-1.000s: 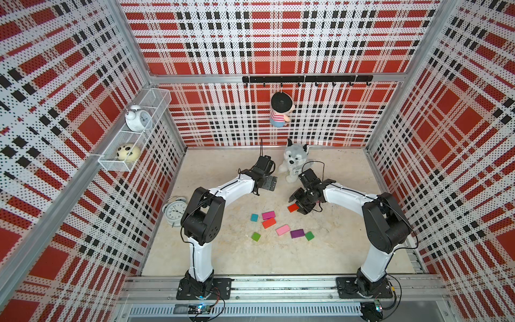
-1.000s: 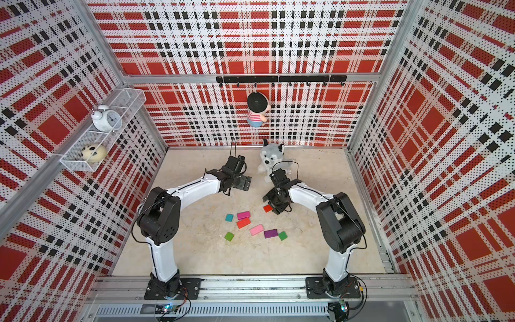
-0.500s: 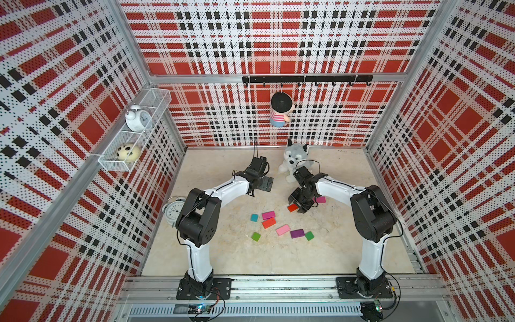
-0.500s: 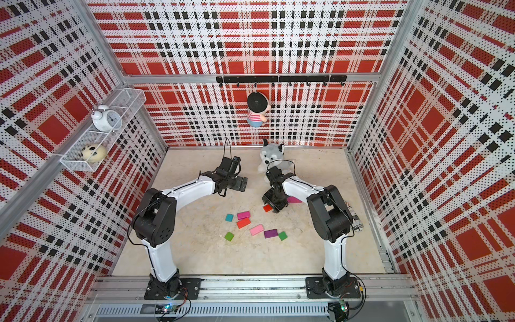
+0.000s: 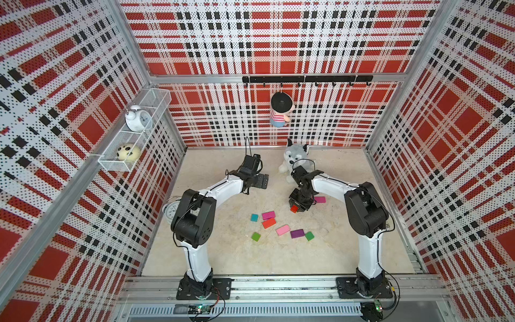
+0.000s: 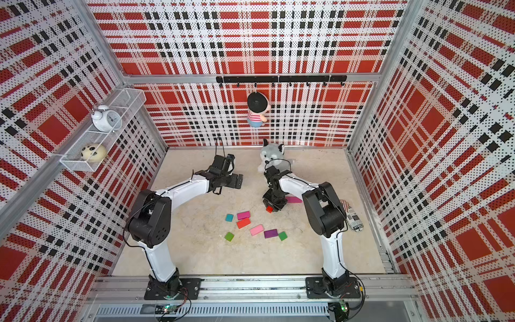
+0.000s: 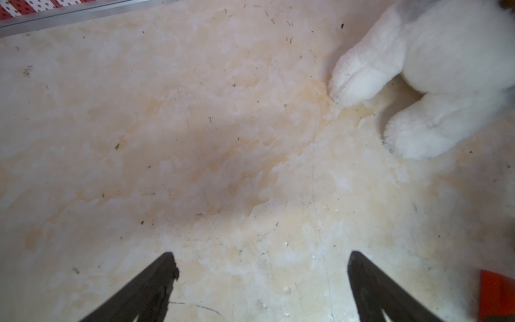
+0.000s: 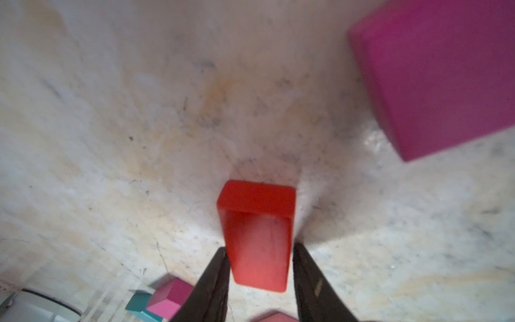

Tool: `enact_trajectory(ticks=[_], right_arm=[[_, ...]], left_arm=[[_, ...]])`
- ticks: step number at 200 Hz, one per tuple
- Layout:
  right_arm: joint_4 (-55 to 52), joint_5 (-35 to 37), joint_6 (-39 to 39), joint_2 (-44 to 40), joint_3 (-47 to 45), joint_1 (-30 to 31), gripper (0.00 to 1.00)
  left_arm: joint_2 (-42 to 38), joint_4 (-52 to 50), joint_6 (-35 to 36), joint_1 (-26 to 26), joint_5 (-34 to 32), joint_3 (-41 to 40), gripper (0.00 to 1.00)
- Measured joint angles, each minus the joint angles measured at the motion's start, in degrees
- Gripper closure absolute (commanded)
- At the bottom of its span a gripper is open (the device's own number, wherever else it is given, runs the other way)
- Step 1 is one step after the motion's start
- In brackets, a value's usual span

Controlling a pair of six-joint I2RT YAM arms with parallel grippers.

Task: Assemble the number 7 with building blocks
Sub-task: Pick up the building block from the center of the board.

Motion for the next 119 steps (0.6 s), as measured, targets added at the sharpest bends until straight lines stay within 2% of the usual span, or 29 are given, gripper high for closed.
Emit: enact_trajectory(ticks=[23, 46, 78, 119], right_arm=[[-0.6, 0.7, -1.9, -0.2, -0.4, 0.0, 0.68], [-0.9, 1.2, -3.5, -0.5, -0.5, 0.0, 0.7], [-3.5, 3.4, -6.8, 0.3, 1.5, 0.0, 0.82], [-6.6, 9.3, -12.6, 0.6, 7.5, 0.3, 0.84]], left_arm=[[0.0, 0.0, -0.1, 0.1, 0.3, 0.0, 0.02], [0.0, 0.1, -0.3, 0.2, 1.0, 0.0, 0.02], [0.0, 0.1, -1.0, 0.2, 2.2, 0.0, 0.02], [0.0, 0.7, -2.7, 0.4, 5.2, 0.0, 0.02]])
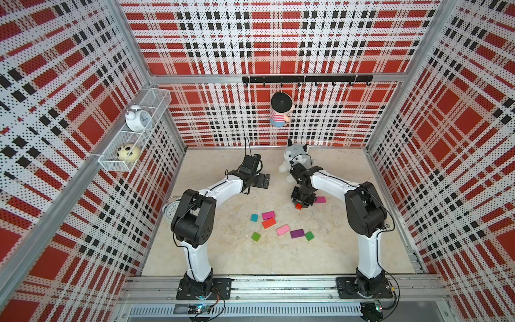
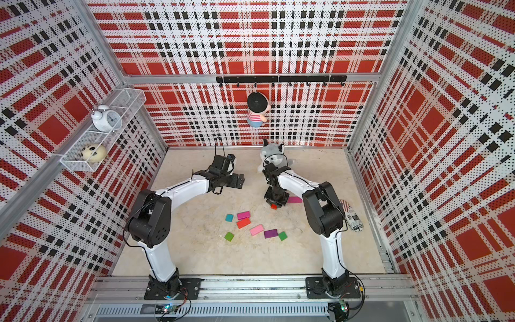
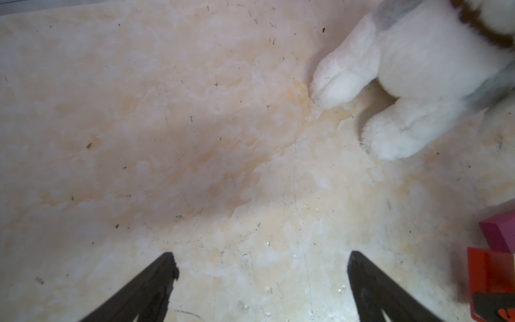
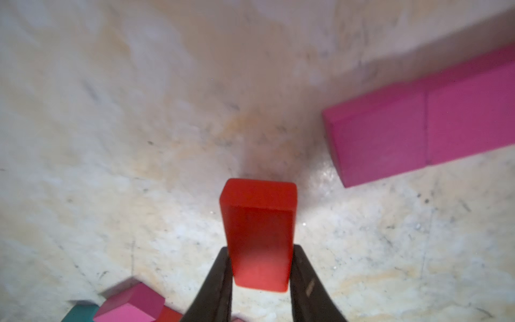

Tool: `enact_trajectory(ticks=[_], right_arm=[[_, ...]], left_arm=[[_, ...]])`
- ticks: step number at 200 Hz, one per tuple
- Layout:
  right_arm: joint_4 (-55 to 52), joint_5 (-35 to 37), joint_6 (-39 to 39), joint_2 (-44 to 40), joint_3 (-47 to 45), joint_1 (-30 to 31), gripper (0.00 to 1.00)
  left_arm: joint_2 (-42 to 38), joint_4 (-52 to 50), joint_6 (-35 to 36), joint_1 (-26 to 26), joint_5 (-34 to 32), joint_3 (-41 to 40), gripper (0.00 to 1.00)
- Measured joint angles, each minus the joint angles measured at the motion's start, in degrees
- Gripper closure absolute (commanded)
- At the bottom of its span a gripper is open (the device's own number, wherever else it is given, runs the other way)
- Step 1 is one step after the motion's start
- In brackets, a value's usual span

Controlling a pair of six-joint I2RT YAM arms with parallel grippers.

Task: Assemble the number 7 with building blocks
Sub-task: Pick up the building block from the center of the board, then assemble the building block at the center of the board.

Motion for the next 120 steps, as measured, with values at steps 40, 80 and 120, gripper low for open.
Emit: enact_trajectory(ticks=[40, 80, 120], right_arm=[[-2.2, 8.7, -6.4, -4.1, 8.6, 0.0, 0.84], [-3.3, 16.0, -9.1, -15.8, 0.2, -1.2, 0.84], [-2.4, 17.1, -9.7, -22.9, -15.4, -5.0, 0.84]], left_arm=[[0.4, 2.8, -3.8, 0.7, 7.7, 0.8, 0.02], [2.4, 5.4, -6.8, -0.6, 12.9, 4.5, 0.02], [4.7, 6.3, -8.3, -4.8, 15.3, 7.3, 0.02]])
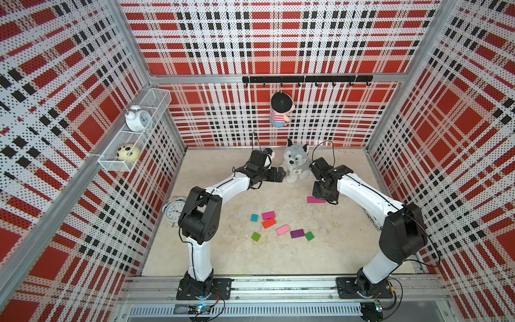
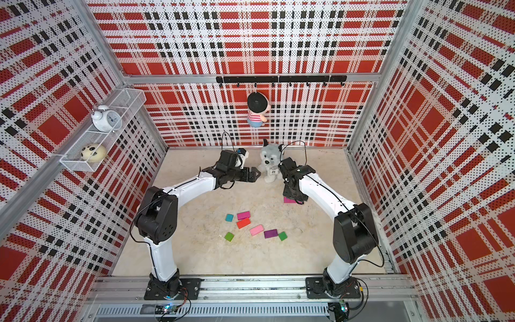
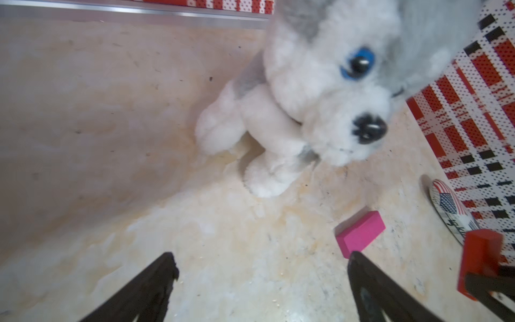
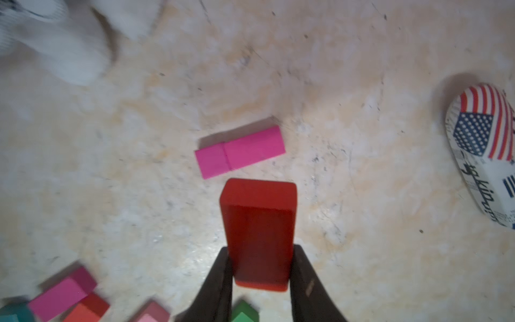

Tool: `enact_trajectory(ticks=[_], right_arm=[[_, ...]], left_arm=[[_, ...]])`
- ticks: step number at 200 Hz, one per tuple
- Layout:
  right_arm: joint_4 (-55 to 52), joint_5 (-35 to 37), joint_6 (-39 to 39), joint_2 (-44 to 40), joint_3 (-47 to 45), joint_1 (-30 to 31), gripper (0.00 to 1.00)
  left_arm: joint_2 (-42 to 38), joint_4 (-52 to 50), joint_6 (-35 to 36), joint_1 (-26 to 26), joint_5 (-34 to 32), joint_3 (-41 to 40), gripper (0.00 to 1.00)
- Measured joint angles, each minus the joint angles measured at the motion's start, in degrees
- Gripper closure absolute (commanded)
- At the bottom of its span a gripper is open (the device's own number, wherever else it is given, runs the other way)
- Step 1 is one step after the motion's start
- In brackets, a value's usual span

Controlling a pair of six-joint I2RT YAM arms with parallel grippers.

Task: Assemble the number 7 with building blocks
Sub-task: Assemble the building block at the center of the board.

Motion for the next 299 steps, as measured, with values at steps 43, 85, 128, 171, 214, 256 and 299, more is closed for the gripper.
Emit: enact_trajectory(ticks=[43, 85, 128, 171, 214, 256, 299], right_arm=[[2.4, -0.7, -1.6, -0.5, -8.5, -0.8, 0.83], [6.1, -1.8, -1.9, 0.3, -11.4, -0.8, 0.78], [9.0, -2.6, -3.4, 3.5, -11.8, -0.8, 0.72], [10.3, -4.4, -4.9, 6.0, -11.8, -0.9, 0.68], [10.8, -6.0, -5.6, 6.5, -11.8, -1.1, 0.61], [10.2, -6.1, -5.6, 7.4, -11.8, -1.2, 0.36], [8.9, -4.6, -3.3, 5.3, -9.5, -1.3, 0.35]], left_arm=[[2.4, 0.1, -1.0, -2.9, 1.0, 2.0, 0.02], [2.8, -0.2, -1.3, -2.8, 0.9, 4.1, 0.02], [2.8, -0.2, -2.3, -2.9, 0.5, 4.2, 0.02], [2.8, -0.2, -2.7, -2.9, -0.5, 4.2, 0.02], [3.3, -0.2, -3.3, -2.9, -1.0, 4.7, 0.02], [4.3, -0.3, -3.8, -2.8, -1.1, 5.1, 0.02], [4.1, -0.3, -3.0, -2.8, -1.9, 4.6, 0.02]])
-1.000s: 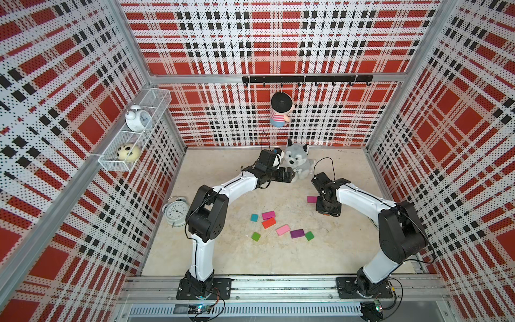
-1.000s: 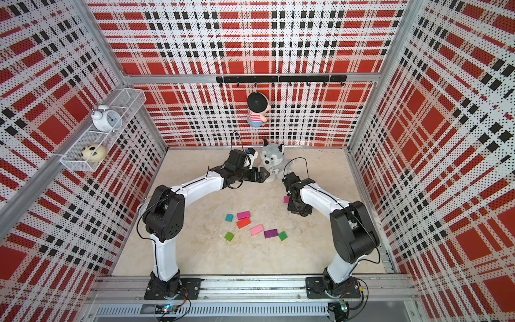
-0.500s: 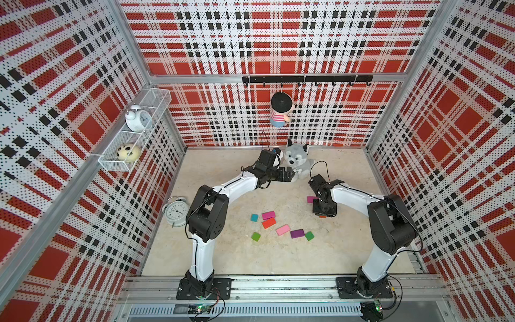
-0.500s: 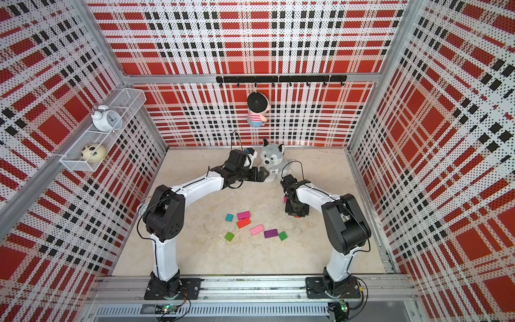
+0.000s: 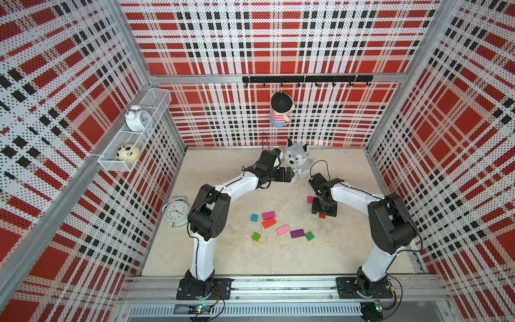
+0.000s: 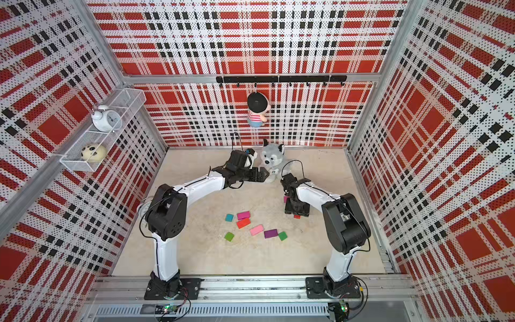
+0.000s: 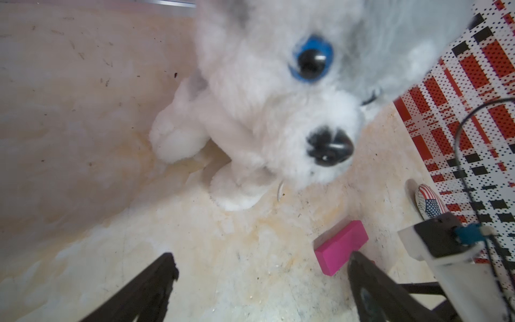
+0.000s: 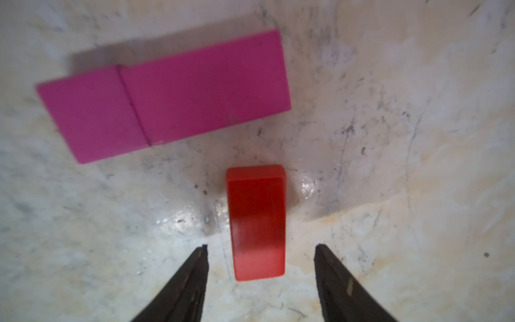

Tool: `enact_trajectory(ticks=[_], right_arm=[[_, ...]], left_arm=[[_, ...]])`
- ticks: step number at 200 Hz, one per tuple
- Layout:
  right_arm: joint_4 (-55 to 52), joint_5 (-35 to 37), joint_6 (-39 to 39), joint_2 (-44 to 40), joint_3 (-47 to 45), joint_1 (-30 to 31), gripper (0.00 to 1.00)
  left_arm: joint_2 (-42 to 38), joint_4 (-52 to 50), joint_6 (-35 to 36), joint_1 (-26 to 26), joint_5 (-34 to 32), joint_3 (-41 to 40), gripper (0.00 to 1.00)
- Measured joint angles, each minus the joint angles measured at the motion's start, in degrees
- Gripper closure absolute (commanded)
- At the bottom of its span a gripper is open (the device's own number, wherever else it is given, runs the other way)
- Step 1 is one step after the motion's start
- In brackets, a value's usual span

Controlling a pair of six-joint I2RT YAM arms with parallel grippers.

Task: Assemble the number 7 with building blocks
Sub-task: Assemble the building block at the center of the board.

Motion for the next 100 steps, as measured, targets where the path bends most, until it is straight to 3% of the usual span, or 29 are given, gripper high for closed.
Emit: enact_trajectory(ticks=[47, 100], right_arm=[[1.4, 1.4, 0.9, -4.1, 2.3, 0.0, 0.42], [3.9, 0.9, 0.3, -3.5, -2.6, -0.3, 0.45]], left_arm=[[-0.2, -0.7, 1.4, 0.3, -0.2, -1.0, 0.02], [-0.2, -0.9, 2.1, 0.3, -0.1, -0.9, 0.02]])
